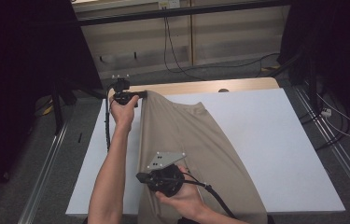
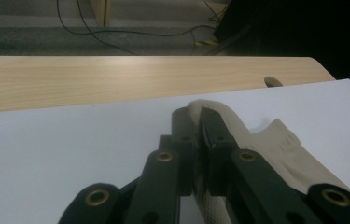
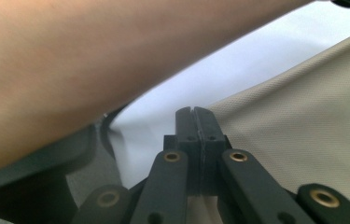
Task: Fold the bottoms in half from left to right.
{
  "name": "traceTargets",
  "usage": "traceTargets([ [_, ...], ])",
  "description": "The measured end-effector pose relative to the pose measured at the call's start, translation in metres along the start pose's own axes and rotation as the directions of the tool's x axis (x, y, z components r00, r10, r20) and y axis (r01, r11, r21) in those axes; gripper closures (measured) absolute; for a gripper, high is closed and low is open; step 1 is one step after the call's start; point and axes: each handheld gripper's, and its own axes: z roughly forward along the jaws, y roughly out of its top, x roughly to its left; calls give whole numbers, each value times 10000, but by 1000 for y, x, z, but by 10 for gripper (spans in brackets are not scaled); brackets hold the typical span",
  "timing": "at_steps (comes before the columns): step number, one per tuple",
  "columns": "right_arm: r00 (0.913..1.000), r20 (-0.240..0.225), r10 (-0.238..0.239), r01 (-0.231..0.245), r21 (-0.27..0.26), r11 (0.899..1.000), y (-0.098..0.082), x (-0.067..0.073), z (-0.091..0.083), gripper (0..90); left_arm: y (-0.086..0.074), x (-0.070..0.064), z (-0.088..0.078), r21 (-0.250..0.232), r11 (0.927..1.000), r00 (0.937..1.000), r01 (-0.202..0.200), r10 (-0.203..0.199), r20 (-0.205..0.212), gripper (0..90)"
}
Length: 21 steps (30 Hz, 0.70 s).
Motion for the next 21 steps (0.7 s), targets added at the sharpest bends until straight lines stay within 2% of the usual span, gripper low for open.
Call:
traceTargets([
  [5,9999,-138,-47,44,-192,9998,8,5,-1,900,0,9,-11,39,10000,9996,71,-70,-283,857],
  [13,9989,-388,-265,243,-582,9980,29,11,-3,900,12,16,-35,-381,9993,9987,14,-33,-499,857],
  [18,9974,-617,-384,332,-819,9961,41,13,-4,900,23,19,-53,-291,9995,9955,-88,60,-943,857],
  [19,9971,-661,-372,316,-831,9960,43,13,-4,900,26,19,-57,-321,9994,9941,-129,94,-1083,857],
  [21,9967,-708,-404,343,-858,9957,46,12,-4,900,30,20,-62,-83,9995,9893,-303,288,-1431,857],
])
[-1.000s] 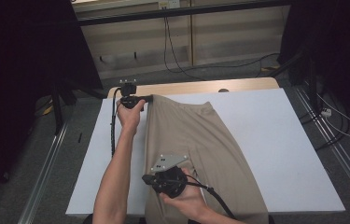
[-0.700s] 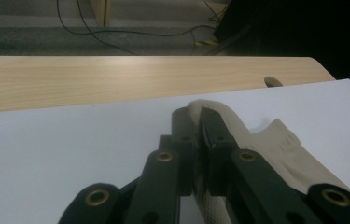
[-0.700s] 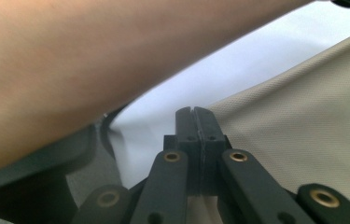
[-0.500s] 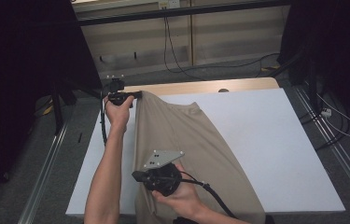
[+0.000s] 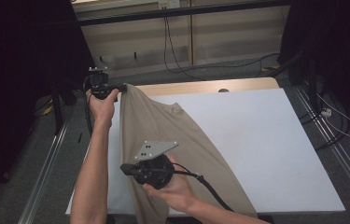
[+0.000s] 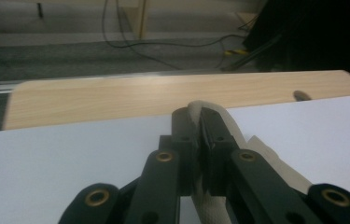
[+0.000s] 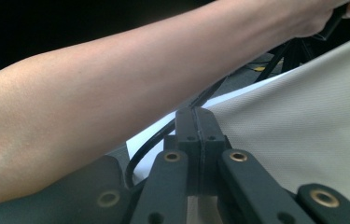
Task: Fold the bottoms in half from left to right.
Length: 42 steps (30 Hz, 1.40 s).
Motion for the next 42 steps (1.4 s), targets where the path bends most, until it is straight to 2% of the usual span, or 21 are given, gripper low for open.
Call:
traceTargets([
  [2,10000,-13,-19,19,5,10000,-1,1,0,900,0,1,0,-23,9997,9996,259,-259,-72,857],
  [4,10000,0,-8,8,79,10000,-5,0,1,900,-3,2,4,187,9998,9999,109,-107,-107,857],
  [7,9999,56,125,-126,174,9998,-12,-2,-1,900,-10,1,15,384,9992,9998,143,-138,-116,856],
  [10,9996,128,259,-262,244,9994,-17,-4,-4,900,-17,-2,27,491,9985,9997,255,-257,43,855],
  [11,9995,170,254,-258,248,9994,-18,-5,-7,900,-18,-3,30,562,9983,9998,171,-177,100,854],
  [17,9982,304,520,-511,-278,9983,-26,-15,-26,900,-20,-19,46,389,9990,9992,234,-246,318,854],
  [26,9935,896,706,-695,-150,9975,-41,-32,-62,900,-22,-42,66,601,9982,9991,9,-34,428,853],
  [32,9855,1560,669,-677,0,9977,-54,-41,-87,900,-23,-58,81,710,9974,9979,-85,39,639,852],
  [35,9772,2023,646,-600,-290,9978,-57,-46,-103,900,-24,-66,87,755,9970,9986,-173,134,510,852],
  [37,9734,2168,742,-652,-485,9967,-59,-49,-112,900,-24,-70,91,771,9967,9980,-239,193,598,852],
  [42,9656,2393,1016,-930,-469,9946,-70,-56,-125,900,-24,-82,102,940,9939,9966,-580,521,641,852],
])
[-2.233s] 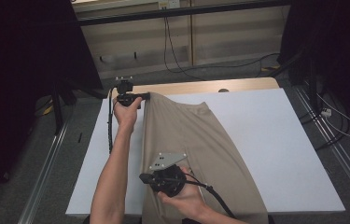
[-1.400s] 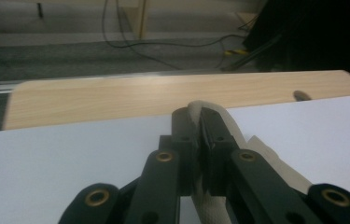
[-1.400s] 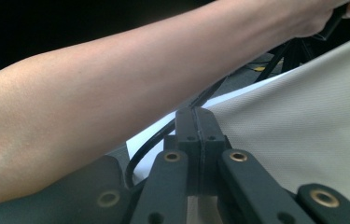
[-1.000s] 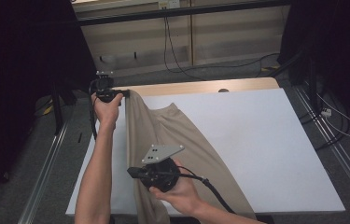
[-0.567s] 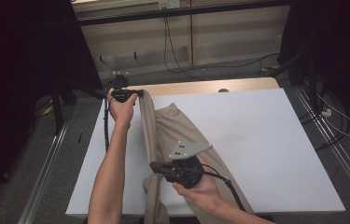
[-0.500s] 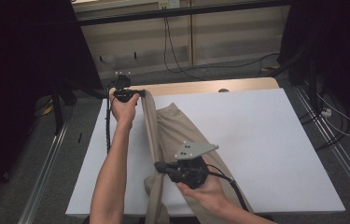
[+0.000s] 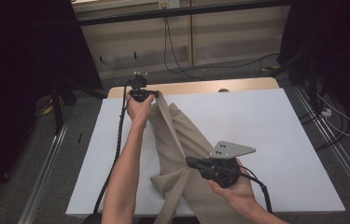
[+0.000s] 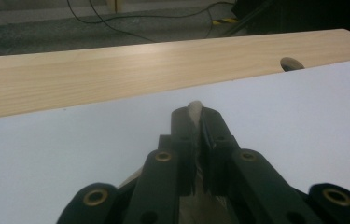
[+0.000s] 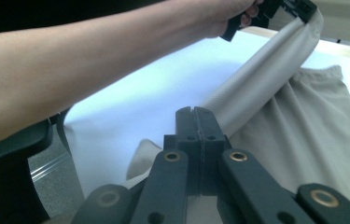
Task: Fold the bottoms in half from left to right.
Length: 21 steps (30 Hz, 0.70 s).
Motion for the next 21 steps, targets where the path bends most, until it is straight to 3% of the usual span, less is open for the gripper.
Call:
traceTargets([
  [4,9997,151,172,-174,103,9998,-8,-7,-4,900,-4,-6,13,268,9991,9994,-329,331,-69,850],
  [9,9982,419,424,-439,355,9984,-21,-18,-6,900,-14,-7,29,770,9967,9990,-267,293,-329,848],
  [21,9903,1223,664,-786,979,9921,-48,-44,-22,900,-26,-16,55,953,9949,9991,-327,350,-227,842],
])
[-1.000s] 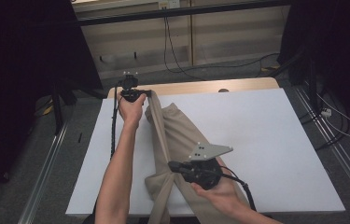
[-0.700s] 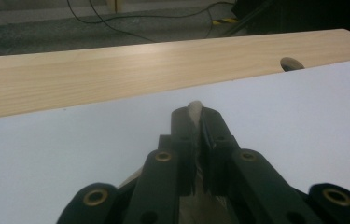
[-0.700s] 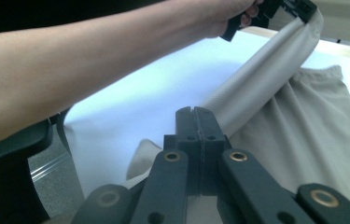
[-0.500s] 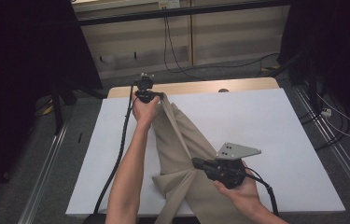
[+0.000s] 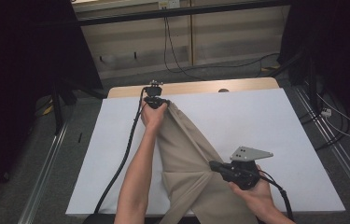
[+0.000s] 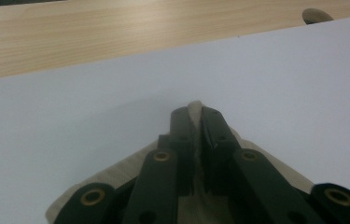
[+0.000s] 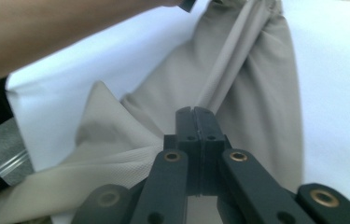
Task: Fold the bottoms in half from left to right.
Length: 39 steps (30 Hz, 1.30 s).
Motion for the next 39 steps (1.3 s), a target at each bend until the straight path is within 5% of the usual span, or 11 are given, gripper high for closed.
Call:
traceTargets([
  [3,9997,225,30,-30,32,10000,-3,-7,-4,900,0,-2,3,-125,9997,9996,206,-204,200,831],
  [9,9971,737,205,-236,412,9989,-13,-27,-5,900,-1,-11,11,-218,9995,9997,-235,235,40,800],
  [16,9935,999,543,-637,940,9935,-25,-44,0,900,-3,-12,14,-346,9990,9995,-271,276,161,639],
  [24,9861,1604,444,-690,1514,9861,-31,-49,7,900,-2,-12,-9,-957,9938,9983,-571,576,30,363],
  [34,9795,1971,422,-882,2307,9690,-40,-46,0,876,-30,-13,-43,-1475,9836,9943,-1041,1066,88,302],
  [37,9748,2221,223,-755,2338,9694,-39,-46,-1,804,-40,-12,-51,-1581,9825,9946,-990,1027,153,293],
  [39,9732,2289,237,-747,2169,9733,-37,-46,-2,776,-45,-10,-54,-1577,9796,9922,-1247,1236,-170,296],
])
